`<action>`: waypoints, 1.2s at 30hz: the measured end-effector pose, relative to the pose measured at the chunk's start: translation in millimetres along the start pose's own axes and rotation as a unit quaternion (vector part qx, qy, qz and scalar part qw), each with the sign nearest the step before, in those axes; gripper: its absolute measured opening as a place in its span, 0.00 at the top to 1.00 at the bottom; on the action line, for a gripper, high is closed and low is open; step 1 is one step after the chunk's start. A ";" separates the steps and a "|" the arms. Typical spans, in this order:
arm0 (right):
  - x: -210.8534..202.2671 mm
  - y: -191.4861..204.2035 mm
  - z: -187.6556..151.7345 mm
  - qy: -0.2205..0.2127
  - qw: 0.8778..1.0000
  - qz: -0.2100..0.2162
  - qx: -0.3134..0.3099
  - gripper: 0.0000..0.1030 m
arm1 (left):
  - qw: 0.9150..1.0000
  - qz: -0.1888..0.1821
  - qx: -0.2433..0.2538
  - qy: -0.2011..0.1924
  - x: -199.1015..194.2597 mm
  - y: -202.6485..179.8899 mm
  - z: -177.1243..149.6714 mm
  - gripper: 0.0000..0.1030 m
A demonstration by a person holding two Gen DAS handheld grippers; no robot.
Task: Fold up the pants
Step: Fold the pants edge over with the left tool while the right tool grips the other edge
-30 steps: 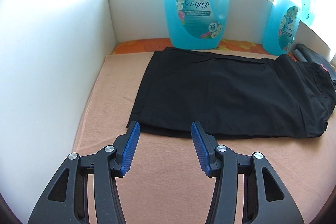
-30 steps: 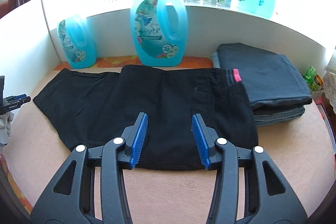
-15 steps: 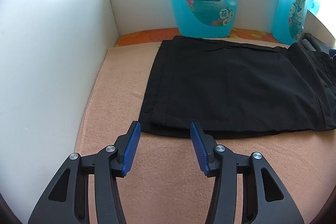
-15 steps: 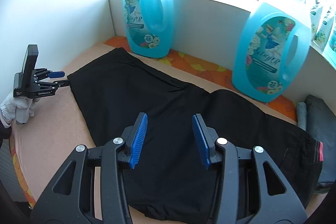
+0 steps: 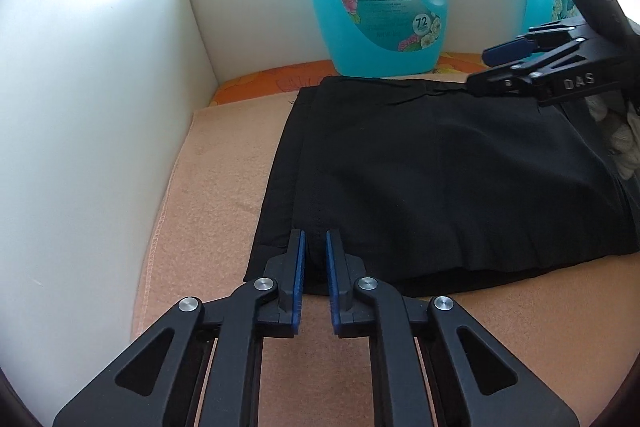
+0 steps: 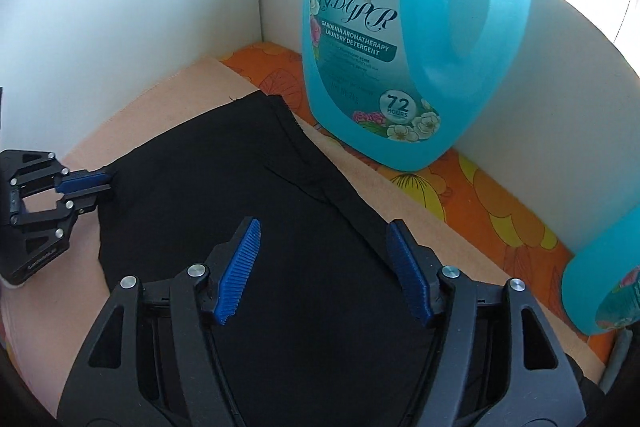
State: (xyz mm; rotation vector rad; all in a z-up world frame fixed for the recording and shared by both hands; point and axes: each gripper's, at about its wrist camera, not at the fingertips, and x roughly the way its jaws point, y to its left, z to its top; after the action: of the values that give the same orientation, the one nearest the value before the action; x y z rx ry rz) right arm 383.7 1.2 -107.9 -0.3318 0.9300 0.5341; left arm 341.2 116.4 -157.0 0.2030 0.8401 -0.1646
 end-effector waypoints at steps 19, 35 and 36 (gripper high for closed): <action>46.9 47.0 17.3 -0.001 0.998 -0.006 -0.070 0.99 | 0.999 -0.028 -0.019 -0.036 -15.6 7.9 0.6 0.98; 46.9 12.0 24.5 0.005 0.999 -0.016 -0.050 0.34 | 0.999 0.007 0.033 0.005 3.8 -7.6 2.2 0.74; 49.5 9.2 24.3 0.008 0.999 -0.013 -0.045 0.34 | 0.999 0.014 0.039 0.003 4.0 -10.0 2.1 0.84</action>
State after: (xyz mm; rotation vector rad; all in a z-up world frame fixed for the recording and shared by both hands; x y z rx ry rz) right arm 418.6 35.0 -135.6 -0.4304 0.9181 0.5516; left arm 343.1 106.0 -159.8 0.2889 0.8372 -0.1705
